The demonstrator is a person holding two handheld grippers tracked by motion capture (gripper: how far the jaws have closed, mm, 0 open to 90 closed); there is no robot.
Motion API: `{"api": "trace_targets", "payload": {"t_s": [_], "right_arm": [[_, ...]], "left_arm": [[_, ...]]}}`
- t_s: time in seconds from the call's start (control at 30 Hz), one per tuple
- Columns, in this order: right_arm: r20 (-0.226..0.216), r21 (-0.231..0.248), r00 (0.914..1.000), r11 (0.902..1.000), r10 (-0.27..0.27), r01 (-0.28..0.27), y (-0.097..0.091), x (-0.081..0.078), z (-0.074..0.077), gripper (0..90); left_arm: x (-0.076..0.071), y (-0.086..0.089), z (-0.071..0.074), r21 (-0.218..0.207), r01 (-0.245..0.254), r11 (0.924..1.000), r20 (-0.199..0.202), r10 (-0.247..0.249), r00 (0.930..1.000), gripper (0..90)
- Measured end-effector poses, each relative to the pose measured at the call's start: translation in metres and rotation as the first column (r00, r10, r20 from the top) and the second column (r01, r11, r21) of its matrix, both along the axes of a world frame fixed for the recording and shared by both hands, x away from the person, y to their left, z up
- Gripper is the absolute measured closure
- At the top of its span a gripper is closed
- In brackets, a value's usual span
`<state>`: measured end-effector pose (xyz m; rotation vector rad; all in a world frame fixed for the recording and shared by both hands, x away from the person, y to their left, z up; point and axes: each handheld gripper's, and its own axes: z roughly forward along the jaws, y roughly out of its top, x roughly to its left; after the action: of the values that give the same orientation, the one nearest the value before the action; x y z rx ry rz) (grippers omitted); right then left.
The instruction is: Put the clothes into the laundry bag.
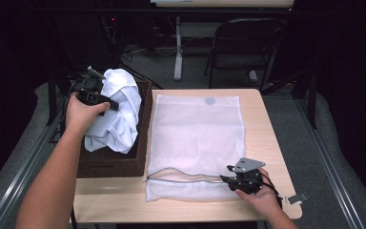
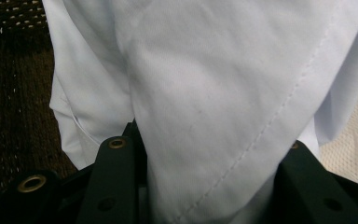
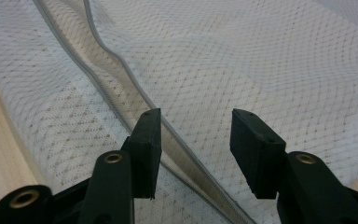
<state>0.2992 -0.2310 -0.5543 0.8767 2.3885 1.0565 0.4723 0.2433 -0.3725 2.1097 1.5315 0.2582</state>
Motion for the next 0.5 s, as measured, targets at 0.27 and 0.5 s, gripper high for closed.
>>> {"api": "trace_targets", "payload": {"t_s": [0.27, 0.5], "right_arm": [[-0.005, -0.007, 0.9999, 0.9999, 0.01, -0.01, 0.001, 0.0, 0.0, 54.5], [-0.004, -0.008, 0.9999, 0.9999, 0.011, -0.011, 0.001, 0.0, 0.0, 54.6]], "left_arm": [[-0.009, -0.009, 0.01, -0.004, 0.045, 0.999, 0.016, -0.045, 0.9988, 59.8], [-0.017, -0.015, 0.016, -0.002, 0.078, 0.997, 0.024, -0.078, 0.9967, 59.6]]}}
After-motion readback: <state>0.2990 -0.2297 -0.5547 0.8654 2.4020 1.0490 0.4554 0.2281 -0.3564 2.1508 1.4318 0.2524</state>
